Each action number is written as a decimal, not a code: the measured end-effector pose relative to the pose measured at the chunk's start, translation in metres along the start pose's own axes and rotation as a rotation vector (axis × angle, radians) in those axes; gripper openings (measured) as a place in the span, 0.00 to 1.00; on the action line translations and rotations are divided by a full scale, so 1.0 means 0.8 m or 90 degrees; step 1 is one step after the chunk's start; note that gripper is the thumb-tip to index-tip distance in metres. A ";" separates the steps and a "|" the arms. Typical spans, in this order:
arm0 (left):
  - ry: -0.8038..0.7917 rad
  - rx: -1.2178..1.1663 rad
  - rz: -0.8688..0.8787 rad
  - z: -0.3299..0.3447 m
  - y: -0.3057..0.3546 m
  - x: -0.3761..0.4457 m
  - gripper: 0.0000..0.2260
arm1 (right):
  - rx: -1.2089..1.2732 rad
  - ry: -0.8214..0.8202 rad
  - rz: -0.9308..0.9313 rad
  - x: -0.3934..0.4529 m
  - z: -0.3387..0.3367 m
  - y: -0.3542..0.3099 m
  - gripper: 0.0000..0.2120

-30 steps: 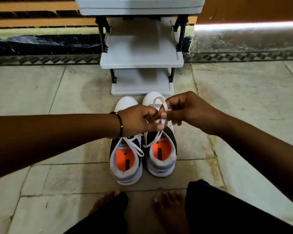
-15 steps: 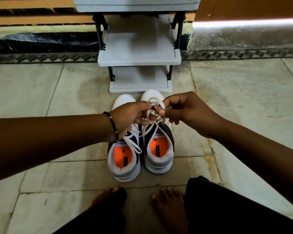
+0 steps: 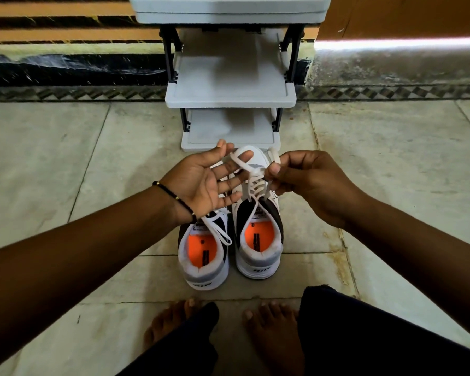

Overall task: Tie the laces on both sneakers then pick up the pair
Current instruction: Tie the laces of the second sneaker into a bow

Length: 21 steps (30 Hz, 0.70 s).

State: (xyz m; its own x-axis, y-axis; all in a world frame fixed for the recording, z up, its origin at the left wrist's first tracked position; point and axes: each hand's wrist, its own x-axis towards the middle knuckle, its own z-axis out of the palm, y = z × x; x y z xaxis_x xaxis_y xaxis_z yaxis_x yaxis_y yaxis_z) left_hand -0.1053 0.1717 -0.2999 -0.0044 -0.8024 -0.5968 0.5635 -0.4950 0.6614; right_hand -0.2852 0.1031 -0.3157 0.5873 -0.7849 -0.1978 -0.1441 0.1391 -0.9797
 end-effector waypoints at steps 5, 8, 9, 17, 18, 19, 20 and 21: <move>0.053 -0.018 0.086 0.005 -0.012 0.009 0.10 | 0.001 0.037 0.020 0.002 0.003 -0.002 0.07; 0.165 -0.002 0.127 -0.008 -0.008 0.017 0.11 | 0.037 0.141 0.062 0.005 -0.009 0.002 0.09; 0.202 0.008 0.134 -0.016 -0.007 0.020 0.12 | 0.042 0.172 0.081 0.005 -0.014 0.005 0.09; 0.305 0.315 0.109 -0.078 -0.015 0.033 0.11 | 0.024 0.299 0.292 0.015 -0.064 0.047 0.15; 0.302 0.423 0.135 -0.080 -0.017 0.035 0.11 | 0.013 0.316 0.302 0.018 -0.066 0.051 0.19; 0.302 0.576 0.174 -0.083 -0.016 0.037 0.11 | -0.019 0.340 0.295 0.021 -0.067 0.055 0.24; 0.308 0.772 0.214 -0.084 -0.016 0.036 0.12 | -0.086 0.364 0.260 0.021 -0.065 0.057 0.28; 0.321 0.972 0.230 -0.085 -0.015 0.034 0.13 | -0.178 0.367 0.199 0.020 -0.060 0.056 0.28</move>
State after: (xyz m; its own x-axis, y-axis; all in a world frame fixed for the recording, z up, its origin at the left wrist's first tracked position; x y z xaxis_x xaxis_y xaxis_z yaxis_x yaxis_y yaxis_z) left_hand -0.0565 0.1788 -0.3549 0.3626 -0.9104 -0.1992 -0.8095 -0.4136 0.4167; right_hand -0.3203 0.0678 -0.3614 -0.0191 -0.9387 -0.3441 -0.4816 0.3102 -0.8196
